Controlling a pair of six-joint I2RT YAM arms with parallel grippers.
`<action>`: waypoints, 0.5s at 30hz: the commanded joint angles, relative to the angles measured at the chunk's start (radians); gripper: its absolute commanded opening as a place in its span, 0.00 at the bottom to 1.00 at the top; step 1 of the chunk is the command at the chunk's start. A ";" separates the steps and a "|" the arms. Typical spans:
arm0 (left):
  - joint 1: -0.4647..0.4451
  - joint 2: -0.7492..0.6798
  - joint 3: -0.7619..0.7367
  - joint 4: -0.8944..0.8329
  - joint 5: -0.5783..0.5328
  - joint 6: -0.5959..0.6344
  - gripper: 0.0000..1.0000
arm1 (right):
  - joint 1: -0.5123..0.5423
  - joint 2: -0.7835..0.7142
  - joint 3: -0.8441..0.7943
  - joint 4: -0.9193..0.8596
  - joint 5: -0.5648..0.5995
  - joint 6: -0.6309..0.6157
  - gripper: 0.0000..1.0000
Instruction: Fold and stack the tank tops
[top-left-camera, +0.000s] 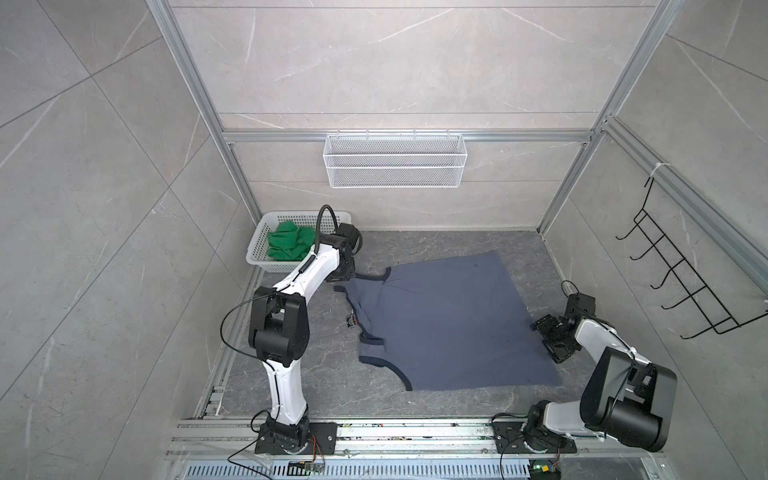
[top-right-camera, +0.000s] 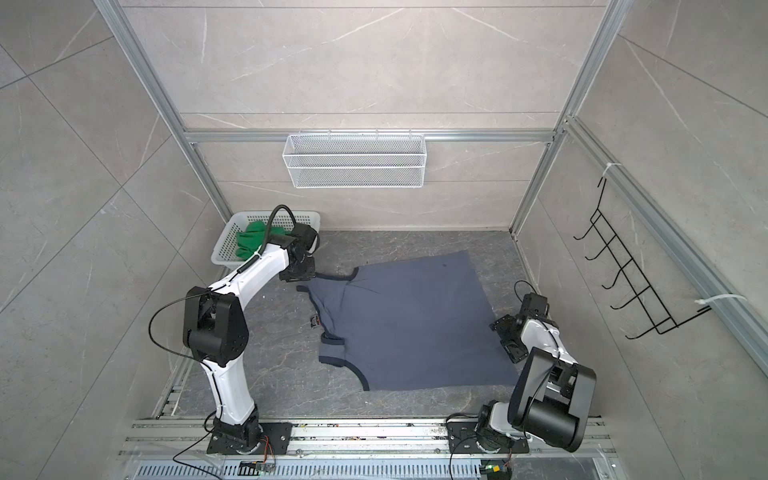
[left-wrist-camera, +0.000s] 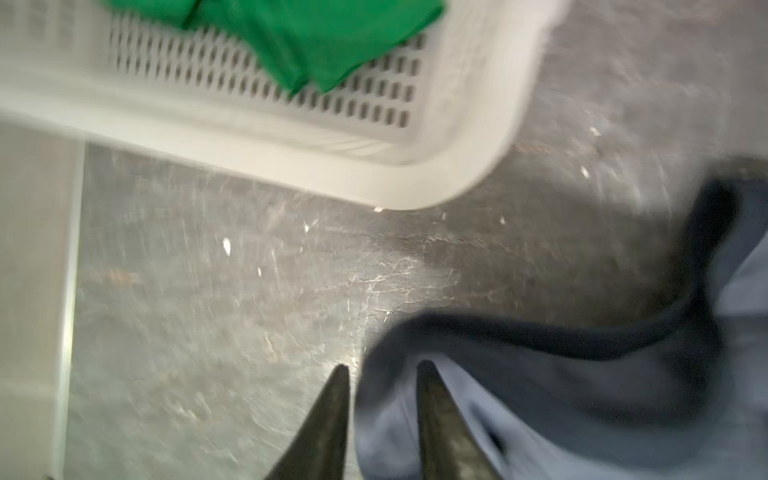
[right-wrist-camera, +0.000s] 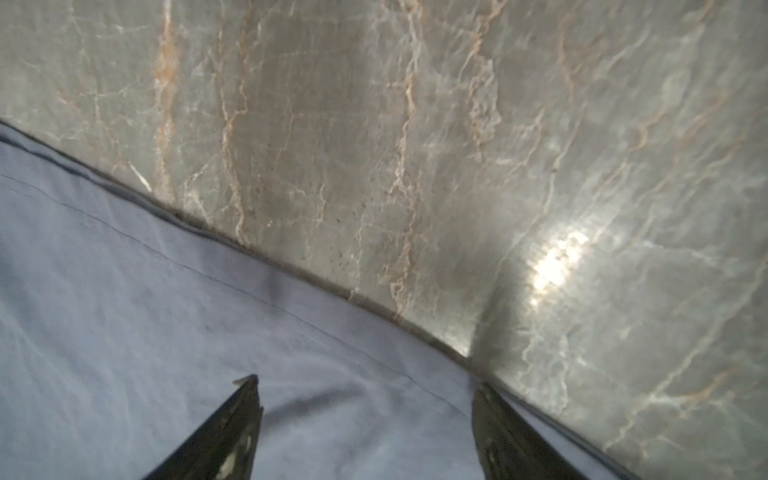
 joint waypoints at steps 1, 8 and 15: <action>-0.024 0.010 0.072 -0.079 -0.083 0.015 0.61 | 0.013 -0.045 -0.008 -0.034 -0.020 -0.036 0.81; -0.173 -0.128 0.006 -0.057 0.000 0.019 0.74 | 0.134 -0.123 -0.001 -0.047 -0.081 -0.068 0.80; -0.424 -0.221 -0.201 -0.105 0.011 -0.089 0.72 | 0.360 -0.212 -0.011 -0.086 -0.062 -0.056 0.80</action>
